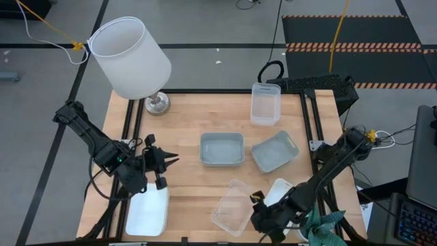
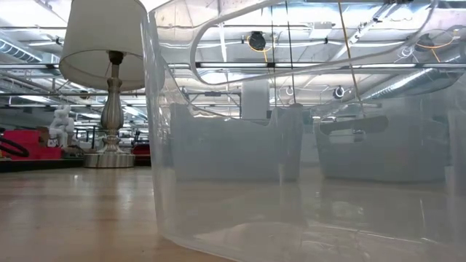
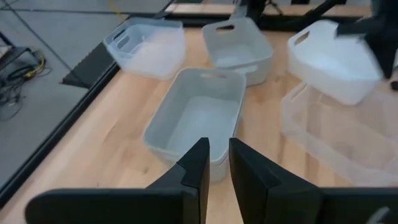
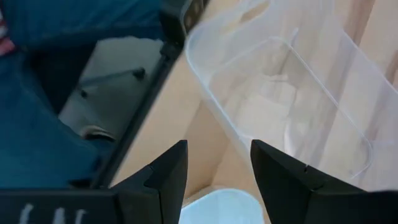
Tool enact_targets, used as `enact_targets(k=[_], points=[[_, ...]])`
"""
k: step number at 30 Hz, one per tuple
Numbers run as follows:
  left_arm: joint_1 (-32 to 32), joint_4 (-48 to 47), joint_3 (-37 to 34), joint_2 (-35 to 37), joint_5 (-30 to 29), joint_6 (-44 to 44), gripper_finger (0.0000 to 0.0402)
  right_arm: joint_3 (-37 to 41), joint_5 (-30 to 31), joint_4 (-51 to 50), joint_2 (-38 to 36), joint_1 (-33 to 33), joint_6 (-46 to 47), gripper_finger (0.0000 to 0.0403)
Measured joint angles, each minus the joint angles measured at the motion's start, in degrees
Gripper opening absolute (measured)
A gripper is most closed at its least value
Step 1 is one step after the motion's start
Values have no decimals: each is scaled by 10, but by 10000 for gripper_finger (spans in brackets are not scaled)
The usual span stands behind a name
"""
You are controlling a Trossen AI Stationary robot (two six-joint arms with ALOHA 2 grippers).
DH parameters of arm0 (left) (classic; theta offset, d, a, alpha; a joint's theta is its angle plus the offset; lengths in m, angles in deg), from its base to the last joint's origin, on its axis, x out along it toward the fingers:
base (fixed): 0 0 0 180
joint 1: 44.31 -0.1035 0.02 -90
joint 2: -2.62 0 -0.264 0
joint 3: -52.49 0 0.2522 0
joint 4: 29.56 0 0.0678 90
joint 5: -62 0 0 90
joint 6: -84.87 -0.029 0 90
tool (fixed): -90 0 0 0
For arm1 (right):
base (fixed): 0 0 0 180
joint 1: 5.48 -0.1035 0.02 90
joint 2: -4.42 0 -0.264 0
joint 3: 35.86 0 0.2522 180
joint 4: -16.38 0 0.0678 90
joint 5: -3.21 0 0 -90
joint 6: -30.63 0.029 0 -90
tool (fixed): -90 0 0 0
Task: Stack baskets by color
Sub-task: Stack the transparent bin on the stacked transparent bins
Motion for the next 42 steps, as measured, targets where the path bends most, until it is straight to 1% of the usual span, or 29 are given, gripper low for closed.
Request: enact_targets(k=[5,10,13,18,20,23,26,30,32,37,42], points=[[0,52,0,0,0,-38,61,0,-1,2,23,9,-26,169],[0,82,0,0,-1,-68,61,0,-1,6,32,16,-47,169],[-2,91,0,-3,-1,-77,61,0,1,26,35,20,-64,169],[-5,90,0,-3,0,-79,61,0,-1,28,40,27,-86,164],[-7,90,0,-4,0,-83,60,0,-9,30,46,31,-94,152],[-11,90,0,-4,0,-86,60,1,-16,29,51,33,-109,124],[-15,90,0,-4,0,-89,60,1,-31,30,57,37,-127,87],[-16,90,0,-4,0,-91,60,1,-31,34,57,38,-154,28],[-16,90,0,-4,0,-91,61,1,-35,38,53,38,-169,8],[-16,91,0,-4,1,-91,61,1,-72,56,37,38,-186,11],[-16,91,0,-4,1,-91,60,1,-74,52,12,38,-213,4]])
